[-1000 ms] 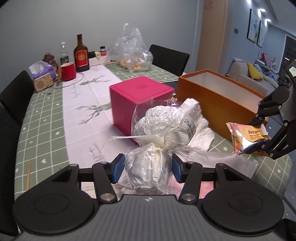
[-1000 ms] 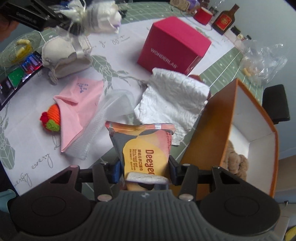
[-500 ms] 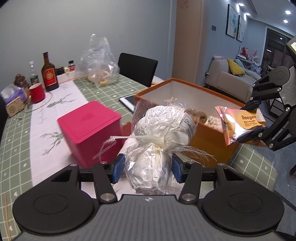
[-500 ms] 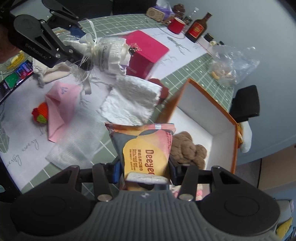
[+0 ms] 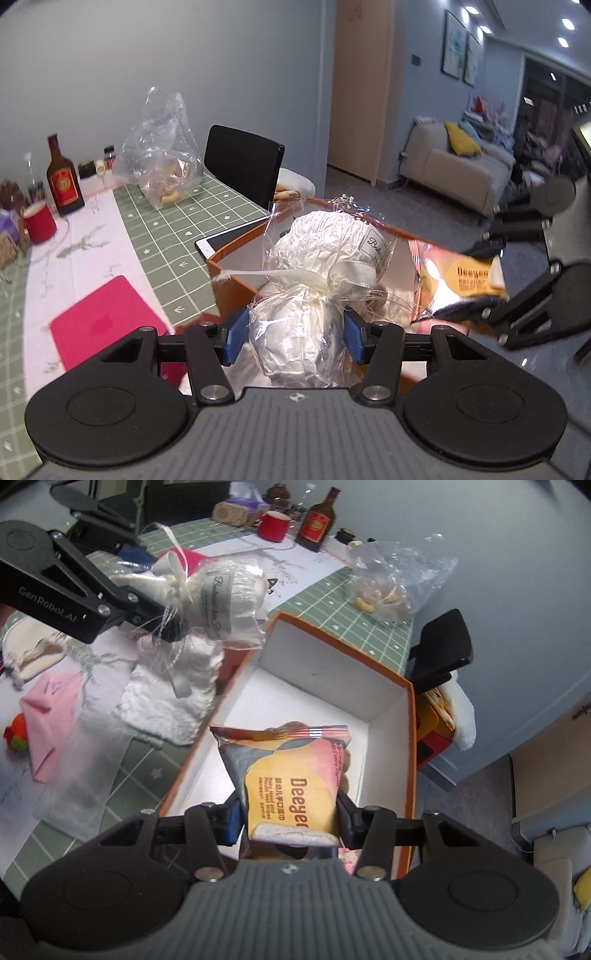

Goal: Organize soft objects
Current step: 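Carry the snack bag with the right tool while the left tool carries the white bundle to the shoebox, then release the white bundle and snack bag into the shoebox, then withdraw both tools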

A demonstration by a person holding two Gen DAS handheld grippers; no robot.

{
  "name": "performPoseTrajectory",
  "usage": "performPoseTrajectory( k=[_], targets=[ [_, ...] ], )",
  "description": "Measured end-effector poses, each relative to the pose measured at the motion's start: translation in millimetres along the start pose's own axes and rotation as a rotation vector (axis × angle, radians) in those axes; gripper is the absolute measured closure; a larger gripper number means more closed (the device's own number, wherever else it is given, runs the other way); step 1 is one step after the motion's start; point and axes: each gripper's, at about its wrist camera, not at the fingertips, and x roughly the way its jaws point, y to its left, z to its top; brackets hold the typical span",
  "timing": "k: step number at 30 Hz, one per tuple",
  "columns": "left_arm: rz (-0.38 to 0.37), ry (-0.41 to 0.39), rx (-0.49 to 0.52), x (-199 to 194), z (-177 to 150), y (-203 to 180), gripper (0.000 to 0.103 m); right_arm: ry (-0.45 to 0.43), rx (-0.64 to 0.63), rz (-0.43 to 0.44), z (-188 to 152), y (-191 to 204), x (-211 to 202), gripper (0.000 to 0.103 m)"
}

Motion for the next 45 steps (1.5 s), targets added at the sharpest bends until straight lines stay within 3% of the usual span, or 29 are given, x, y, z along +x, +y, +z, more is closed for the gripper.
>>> performPoseTrajectory(
  k=[4, 9, 11, 15, 21, 33, 45],
  targets=[
    [-0.023, 0.008, -0.146, 23, 7, 6, 0.042, -0.029, 0.099, -0.037, 1, -21, 10, 0.054],
    [-0.002, 0.025, -0.259, 48, 14, 1, 0.042, -0.056, 0.207, -0.071, -2, -46, 27, 0.054],
    [0.013, 0.025, -0.243, 56, 21, -7, 0.042, -0.060, 0.234, -0.077, -2, -52, 33, 0.054],
    [0.111, 0.054, -0.138, 75, 34, -24, 0.042, -0.026, 0.230, -0.045, -5, -52, 47, 0.054],
    [0.147, 0.084, -0.047, 100, 34, -36, 0.042, 0.019, 0.184, 0.055, -14, -36, 71, 0.054],
    [0.219, 0.153, -0.053, 131, 33, -29, 0.041, 0.044, 0.227, 0.243, -17, -18, 99, 0.054],
    [0.261, 0.206, -0.020, 146, 29, -33, 0.034, 0.098, 0.180, 0.252, -20, 0, 120, 0.053]
  ],
)
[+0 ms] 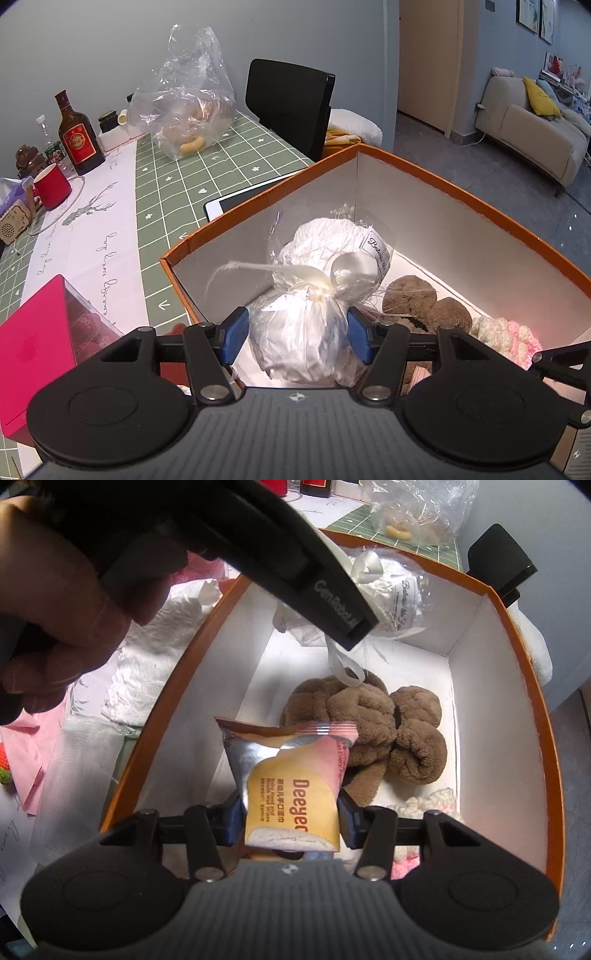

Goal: Organize soft objects
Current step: 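Release the white bundle and snack bag into the shoebox, then withdraw both tools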

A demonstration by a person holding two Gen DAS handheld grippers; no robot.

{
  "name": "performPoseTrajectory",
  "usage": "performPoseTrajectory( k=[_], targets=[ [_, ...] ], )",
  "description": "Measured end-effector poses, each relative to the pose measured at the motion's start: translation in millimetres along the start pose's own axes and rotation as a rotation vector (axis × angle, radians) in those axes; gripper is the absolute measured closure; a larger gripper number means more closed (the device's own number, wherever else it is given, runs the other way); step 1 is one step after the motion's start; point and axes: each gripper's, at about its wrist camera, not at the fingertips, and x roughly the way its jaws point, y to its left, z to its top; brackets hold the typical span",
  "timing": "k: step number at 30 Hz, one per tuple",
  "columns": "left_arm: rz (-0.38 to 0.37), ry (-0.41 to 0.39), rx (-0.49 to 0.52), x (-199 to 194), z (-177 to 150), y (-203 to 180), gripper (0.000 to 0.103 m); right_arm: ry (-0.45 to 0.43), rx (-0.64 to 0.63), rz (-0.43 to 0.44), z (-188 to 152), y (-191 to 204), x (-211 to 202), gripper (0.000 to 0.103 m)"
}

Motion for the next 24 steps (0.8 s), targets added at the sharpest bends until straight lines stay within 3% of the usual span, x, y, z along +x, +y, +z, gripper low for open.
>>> performPoseTrajectory(
  k=[4, 24],
  targets=[
    [0.004, -0.024, -0.016, -2, 2, 4, 0.029, 0.020, 0.004, -0.001, -3, 1, 3, 0.049],
    [-0.013, -0.103, -0.066, -41, 3, 26, 0.029, -0.043, -0.032, -0.074, 3, 13, -42, 0.045]
  ],
)
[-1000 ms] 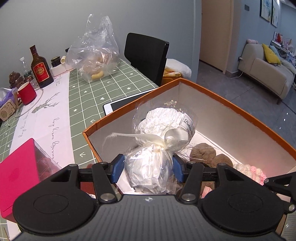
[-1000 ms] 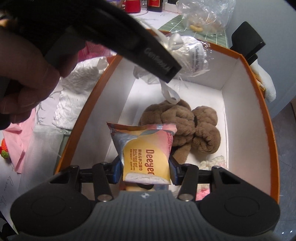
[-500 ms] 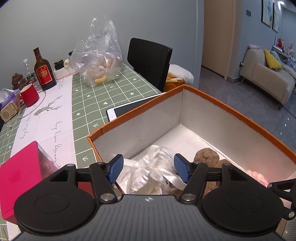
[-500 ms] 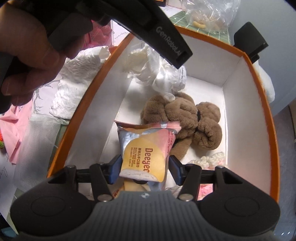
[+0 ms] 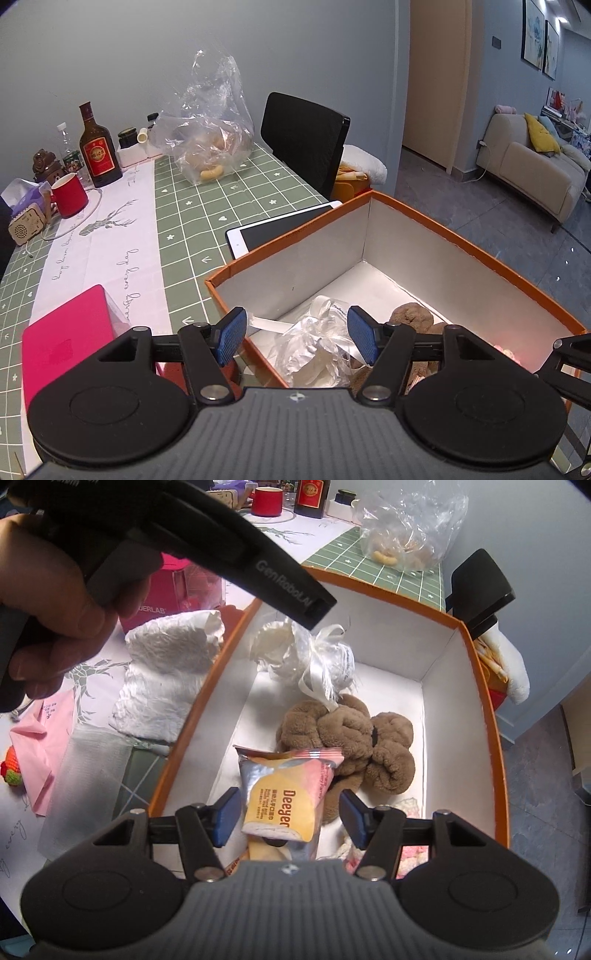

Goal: Organize soft objects
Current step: 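Release the white bundle and snack bag into the shoebox, then withdraw both tools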

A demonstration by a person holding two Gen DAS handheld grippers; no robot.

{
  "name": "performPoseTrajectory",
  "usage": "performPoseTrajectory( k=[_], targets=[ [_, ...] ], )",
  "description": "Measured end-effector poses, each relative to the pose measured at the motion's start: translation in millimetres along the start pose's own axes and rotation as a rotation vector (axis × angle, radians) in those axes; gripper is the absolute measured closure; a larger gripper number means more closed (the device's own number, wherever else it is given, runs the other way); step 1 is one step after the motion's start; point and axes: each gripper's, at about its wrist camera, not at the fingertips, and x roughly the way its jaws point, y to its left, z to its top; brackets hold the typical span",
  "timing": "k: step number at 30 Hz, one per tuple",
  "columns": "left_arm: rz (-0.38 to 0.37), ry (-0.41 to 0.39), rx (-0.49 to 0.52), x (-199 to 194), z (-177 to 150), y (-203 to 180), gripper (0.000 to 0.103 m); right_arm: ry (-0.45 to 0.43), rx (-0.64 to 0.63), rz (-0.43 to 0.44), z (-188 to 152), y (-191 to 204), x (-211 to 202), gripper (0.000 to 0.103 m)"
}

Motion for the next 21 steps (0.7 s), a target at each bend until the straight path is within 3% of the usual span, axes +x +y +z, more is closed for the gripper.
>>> performPoseTrajectory(
  k=[13, 21],
  targets=[
    [0.013, -0.031, 0.004, -44, -4, 29, 0.029, -0.024, -0.056, -0.036, 15, 33, -30, 0.045],
    [0.047, -0.063, -0.013, -79, -15, 71, 0.028, -0.028, -0.107, -0.121, 29, 56, -42, 0.044]
  ],
)
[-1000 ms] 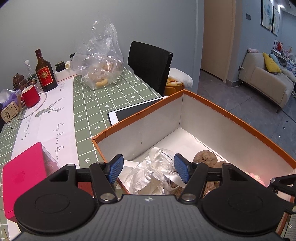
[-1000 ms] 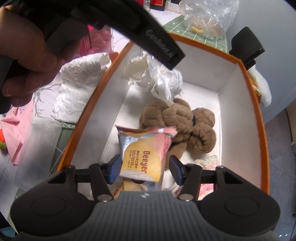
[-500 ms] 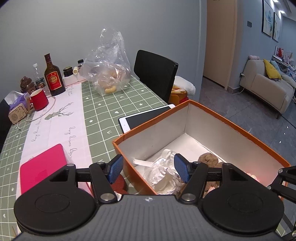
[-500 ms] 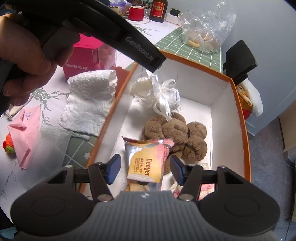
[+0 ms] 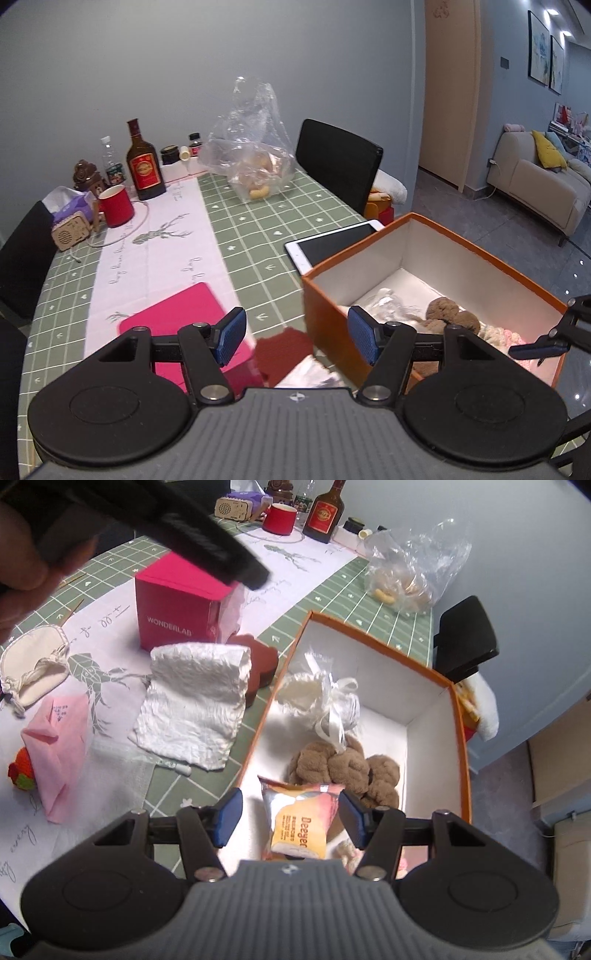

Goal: Organize soft objects
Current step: 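Release the white bundle and snack bag into the shoebox, then withdraw both tools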

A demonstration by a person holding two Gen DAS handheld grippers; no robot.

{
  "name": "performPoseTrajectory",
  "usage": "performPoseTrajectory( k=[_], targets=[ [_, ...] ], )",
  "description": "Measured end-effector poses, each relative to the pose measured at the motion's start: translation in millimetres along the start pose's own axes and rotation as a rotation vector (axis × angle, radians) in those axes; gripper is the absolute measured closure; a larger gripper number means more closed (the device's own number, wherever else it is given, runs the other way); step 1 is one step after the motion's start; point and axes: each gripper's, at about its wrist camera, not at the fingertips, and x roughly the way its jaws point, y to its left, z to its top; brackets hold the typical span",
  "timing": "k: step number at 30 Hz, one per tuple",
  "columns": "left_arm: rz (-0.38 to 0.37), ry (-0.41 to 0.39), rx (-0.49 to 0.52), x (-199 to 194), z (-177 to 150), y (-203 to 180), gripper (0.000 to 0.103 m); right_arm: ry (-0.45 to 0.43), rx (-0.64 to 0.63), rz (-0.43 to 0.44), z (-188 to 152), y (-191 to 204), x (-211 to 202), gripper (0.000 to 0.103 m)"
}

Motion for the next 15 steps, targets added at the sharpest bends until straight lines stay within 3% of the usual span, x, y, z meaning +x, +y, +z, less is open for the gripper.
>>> performPoseTrajectory(
  k=[15],
  targets=[
    [0.086, -0.009, -0.057, -51, -39, 102, 0.028, -0.032, -0.097, -0.004, 32, 63, -9, 0.044]
  ],
)
